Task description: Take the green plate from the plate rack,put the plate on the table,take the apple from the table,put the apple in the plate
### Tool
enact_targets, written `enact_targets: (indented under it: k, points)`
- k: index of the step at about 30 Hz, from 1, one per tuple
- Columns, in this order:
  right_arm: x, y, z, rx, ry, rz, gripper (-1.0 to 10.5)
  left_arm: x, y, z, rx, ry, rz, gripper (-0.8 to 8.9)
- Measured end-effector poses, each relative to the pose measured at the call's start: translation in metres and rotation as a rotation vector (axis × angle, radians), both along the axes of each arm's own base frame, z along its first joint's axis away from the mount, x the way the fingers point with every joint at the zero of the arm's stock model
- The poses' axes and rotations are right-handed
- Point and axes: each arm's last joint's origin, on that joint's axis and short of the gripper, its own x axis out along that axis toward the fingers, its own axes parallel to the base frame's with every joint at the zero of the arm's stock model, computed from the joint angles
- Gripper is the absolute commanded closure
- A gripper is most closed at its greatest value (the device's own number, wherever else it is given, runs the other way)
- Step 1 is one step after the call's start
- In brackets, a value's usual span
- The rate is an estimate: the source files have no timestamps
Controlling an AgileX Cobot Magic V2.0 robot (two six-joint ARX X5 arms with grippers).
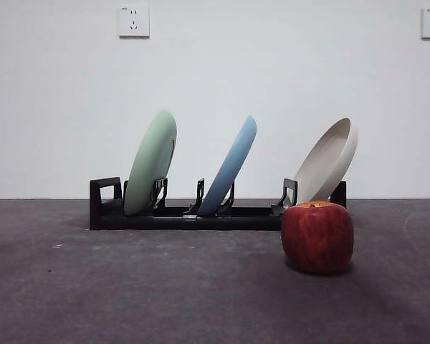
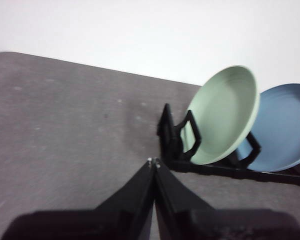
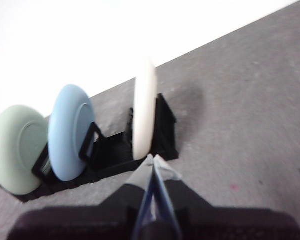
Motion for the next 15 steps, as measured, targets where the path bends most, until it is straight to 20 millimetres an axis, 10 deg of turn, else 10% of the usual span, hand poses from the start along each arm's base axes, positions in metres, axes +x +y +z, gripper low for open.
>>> enact_targets:
  k: [15]
  points:
    - [0.089, 0.018, 0.045, -0.016, 0.183, 0.359, 9.3, 0.112, -0.010, 0.059, -0.046, 0.198, -0.288, 8.13]
